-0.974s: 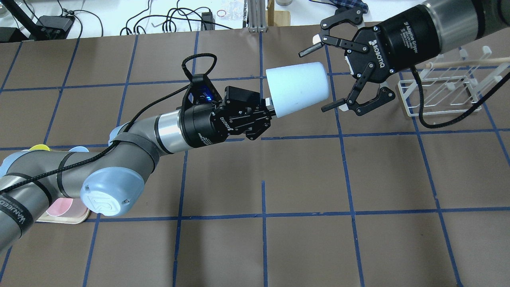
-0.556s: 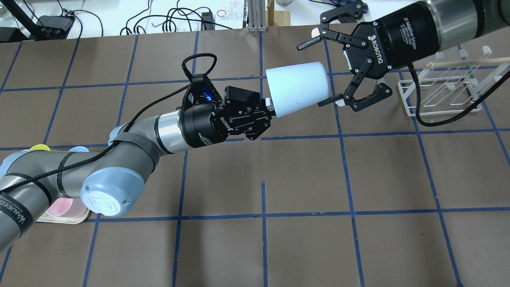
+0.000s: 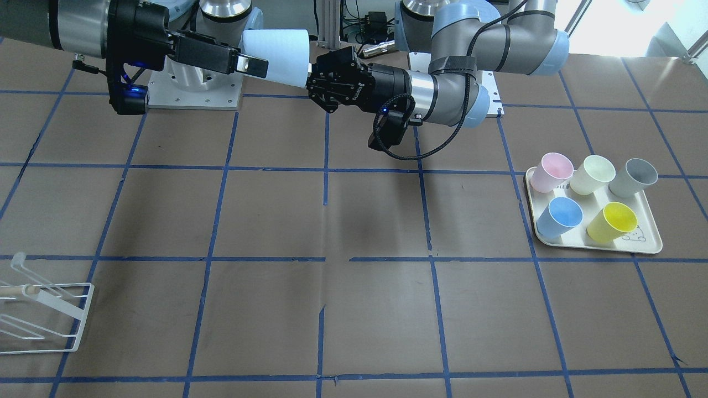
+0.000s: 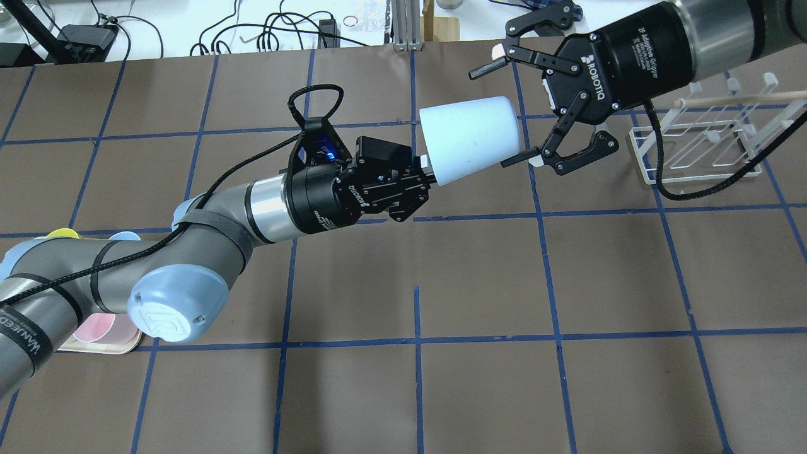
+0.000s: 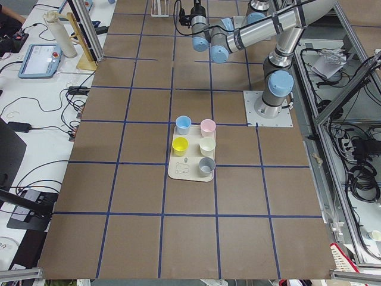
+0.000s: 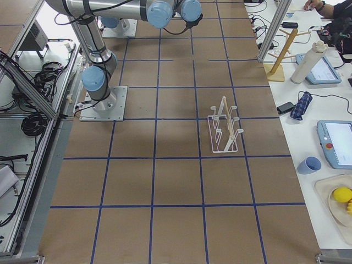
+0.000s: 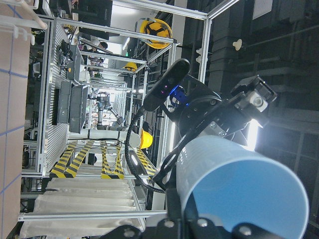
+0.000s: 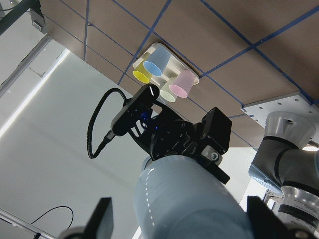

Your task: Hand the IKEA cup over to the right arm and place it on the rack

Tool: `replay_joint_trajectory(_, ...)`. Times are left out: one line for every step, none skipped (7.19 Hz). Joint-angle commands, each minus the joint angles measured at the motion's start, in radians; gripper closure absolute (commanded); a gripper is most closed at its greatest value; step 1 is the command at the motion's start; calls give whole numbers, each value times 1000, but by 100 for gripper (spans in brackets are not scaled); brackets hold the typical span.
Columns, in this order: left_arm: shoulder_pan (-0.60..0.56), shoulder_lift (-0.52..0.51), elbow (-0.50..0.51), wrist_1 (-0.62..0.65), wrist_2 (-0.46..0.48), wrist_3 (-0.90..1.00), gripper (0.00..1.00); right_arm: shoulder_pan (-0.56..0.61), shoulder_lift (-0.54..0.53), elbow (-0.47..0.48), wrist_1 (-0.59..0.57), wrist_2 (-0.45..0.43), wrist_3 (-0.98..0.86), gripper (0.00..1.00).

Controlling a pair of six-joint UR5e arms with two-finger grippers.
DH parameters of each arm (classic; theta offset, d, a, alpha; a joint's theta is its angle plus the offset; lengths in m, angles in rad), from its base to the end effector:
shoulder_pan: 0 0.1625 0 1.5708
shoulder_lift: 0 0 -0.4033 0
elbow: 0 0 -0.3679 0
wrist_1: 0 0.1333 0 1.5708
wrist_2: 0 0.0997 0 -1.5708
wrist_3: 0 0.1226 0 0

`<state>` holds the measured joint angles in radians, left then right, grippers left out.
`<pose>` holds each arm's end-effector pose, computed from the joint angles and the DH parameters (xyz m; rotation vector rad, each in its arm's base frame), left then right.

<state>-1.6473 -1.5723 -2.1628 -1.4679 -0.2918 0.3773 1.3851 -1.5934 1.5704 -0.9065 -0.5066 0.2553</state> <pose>-0.2813 -0.3898 0.3442 0.1283 -1.3082 -0.0574 0.1620 -0.4405 0.4668 0.8201 1.8684 0.7057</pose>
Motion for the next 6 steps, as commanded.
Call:
replay_joint_trajectory(0, 0, 0, 0, 2, 0, 100, 0, 0, -1, 0, -1, -1, 19)
replay_joint_trajectory(0, 0, 0, 0, 2, 0, 100, 0, 0, -1, 1, -1, -1, 20)
replay_joint_trajectory(0, 0, 0, 0, 2, 0, 100, 0, 0, -1, 1, -1, -1, 24)
replay_joint_trajectory(0, 0, 0, 0, 3, 0, 100, 0, 1, -1, 1, -3, -1, 28)
replay_joint_trajectory(0, 0, 0, 0, 3, 0, 100, -1, 0, -1, 1, -6, 2, 32)
replay_joint_trajectory(0, 0, 0, 0, 3, 0, 95, -1, 0, -3, 0, -6, 2, 38)
